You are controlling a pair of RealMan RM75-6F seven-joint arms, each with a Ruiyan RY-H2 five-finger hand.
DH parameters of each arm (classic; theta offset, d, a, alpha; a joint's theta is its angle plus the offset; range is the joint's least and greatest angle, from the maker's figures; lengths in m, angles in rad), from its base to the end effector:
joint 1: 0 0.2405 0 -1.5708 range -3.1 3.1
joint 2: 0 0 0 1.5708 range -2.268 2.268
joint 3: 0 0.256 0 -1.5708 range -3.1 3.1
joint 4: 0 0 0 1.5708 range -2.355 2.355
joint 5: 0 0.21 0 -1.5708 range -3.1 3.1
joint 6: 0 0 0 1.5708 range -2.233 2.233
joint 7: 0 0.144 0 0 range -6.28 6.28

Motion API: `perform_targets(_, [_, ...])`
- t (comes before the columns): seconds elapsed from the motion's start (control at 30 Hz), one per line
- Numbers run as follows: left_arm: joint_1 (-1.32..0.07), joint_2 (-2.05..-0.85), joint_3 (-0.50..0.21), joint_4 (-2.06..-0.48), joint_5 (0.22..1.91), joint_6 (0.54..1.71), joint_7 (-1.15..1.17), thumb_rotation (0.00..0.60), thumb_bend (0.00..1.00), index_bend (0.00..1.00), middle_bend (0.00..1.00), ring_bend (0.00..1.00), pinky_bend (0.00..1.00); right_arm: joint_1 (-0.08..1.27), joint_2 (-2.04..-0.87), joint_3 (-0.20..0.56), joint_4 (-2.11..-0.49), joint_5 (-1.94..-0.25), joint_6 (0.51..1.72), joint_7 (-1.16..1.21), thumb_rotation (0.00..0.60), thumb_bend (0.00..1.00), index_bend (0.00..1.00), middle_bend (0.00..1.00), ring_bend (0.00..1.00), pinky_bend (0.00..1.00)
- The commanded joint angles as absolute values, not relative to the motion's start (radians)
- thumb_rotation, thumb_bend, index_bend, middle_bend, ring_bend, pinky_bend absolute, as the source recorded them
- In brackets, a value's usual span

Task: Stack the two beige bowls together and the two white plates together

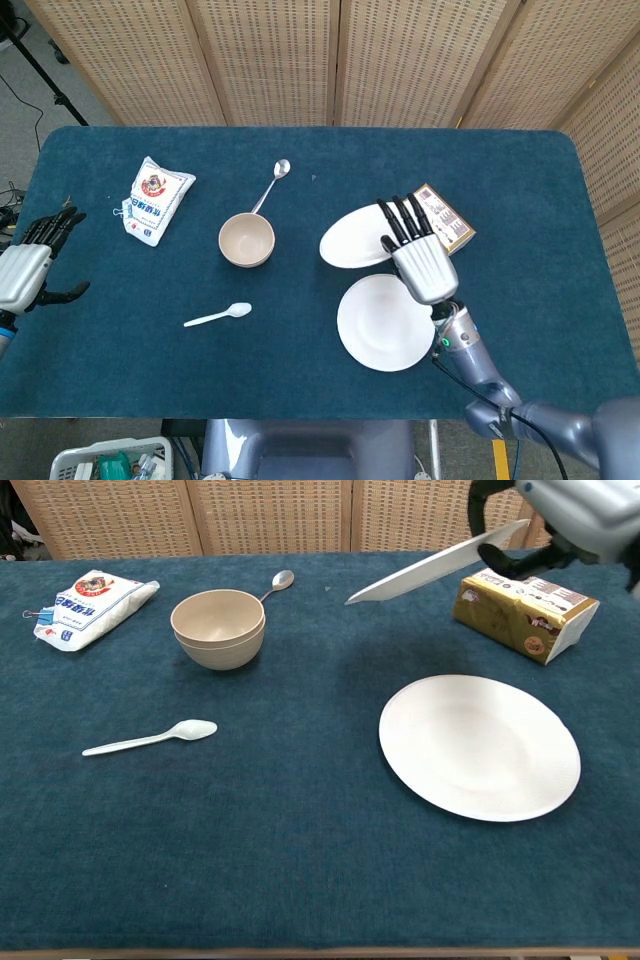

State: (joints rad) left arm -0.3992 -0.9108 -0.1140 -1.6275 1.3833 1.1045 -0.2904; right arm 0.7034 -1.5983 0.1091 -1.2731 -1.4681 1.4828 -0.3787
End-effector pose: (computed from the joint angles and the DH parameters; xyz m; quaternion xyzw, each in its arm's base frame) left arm -0.2780 0.2876 0.1976 -0.6334 -0.4428 -0.3926 0.4986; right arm -0.1452 -0.3389 0.0396 0.6779 -0.1228 0.4979 0.5268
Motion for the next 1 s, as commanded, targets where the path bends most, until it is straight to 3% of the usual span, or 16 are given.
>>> perform_targets(0.03, [-0.399,-0.911,-0.114,-1.63,1.383,1.105,-0.286,0.6,0.25,0.0,0.0,0.0,0.0,0.647,-1.555,0.061,-1.306,-1.521,1.529,-0.352,0.6,0.47,0.69,0.09,0.0,0.0])
perform_targets(0.57, [-0.403,-0.92,-0.112,-1.634,1.391,1.11,-0.256,0.6,0.25,0.0,0.0,0.0,0.0,0.49,-1.525,-0.07,-1.295,-1.657,1.594,-0.289,0.6,0.47,0.69,0.09,0.0,0.0])
perform_targets(1.0, [-0.404,-0.919,-0.11,-1.634,1.398,1.109,-0.269,0.6,0.25,0.0,0.0,0.0,0.0,0.425,-1.557,-0.116,-1.24,-1.743,1.586,-0.277,0.6,0.47,0.68,0.09,0.0,0.0])
